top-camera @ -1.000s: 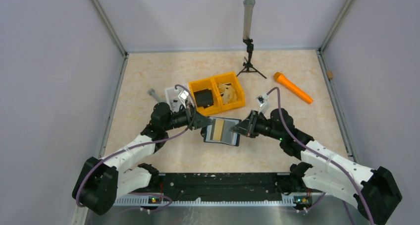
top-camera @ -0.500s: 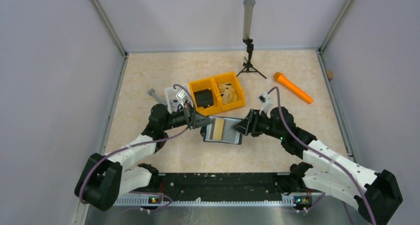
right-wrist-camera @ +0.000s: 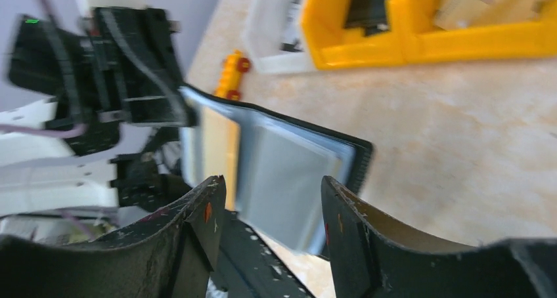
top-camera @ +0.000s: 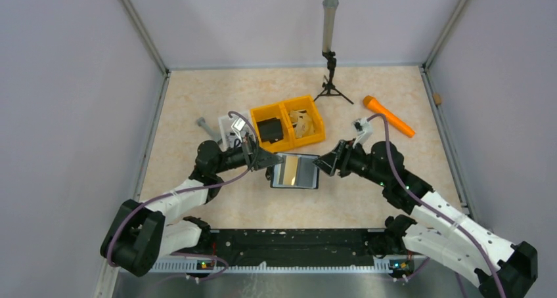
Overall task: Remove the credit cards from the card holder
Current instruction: Remove the credit card from the card holder, then place the credit card in the storage box.
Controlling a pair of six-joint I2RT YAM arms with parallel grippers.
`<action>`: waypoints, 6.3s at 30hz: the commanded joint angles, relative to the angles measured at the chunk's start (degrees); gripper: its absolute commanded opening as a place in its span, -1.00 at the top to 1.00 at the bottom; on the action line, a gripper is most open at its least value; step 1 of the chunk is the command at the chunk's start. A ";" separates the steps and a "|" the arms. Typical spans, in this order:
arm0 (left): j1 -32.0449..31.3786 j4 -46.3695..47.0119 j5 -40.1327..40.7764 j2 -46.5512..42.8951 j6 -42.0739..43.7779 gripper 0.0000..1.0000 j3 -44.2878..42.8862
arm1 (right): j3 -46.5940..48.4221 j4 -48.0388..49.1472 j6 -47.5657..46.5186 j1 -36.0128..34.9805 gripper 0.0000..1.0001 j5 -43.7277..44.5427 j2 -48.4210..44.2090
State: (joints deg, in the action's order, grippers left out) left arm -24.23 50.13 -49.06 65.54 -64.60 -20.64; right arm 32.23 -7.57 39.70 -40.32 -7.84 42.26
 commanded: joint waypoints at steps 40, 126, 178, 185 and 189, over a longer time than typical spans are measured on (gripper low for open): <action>-0.17 19.14 1.14 -2.31 -12.13 1.00 1.85 | -7.03 44.72 16.34 -0.73 0.07 -24.97 13.34; -0.80 37.99 1.60 2.31 -24.28 1.00 2.40 | -10.02 66.81 23.49 -1.28 0.38 -25.58 19.42; 9.46 -62.82 19.51 -28.32 30.10 1.00 -17.14 | 0.11 65.24 41.92 -1.95 1.00 40.88 42.35; 9.46 -66.08 20.19 -30.55 31.48 1.00 -18.22 | 5.69 73.93 44.41 -2.31 1.00 45.80 55.06; 9.46 -64.62 18.46 -31.49 29.94 1.00 -16.67 | 8.14 77.91 45.54 -2.36 1.00 46.47 60.70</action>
State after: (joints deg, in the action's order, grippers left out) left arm -15.05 -17.02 -29.26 35.44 -34.35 -36.12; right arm 36.64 60.53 83.09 -41.98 35.09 98.96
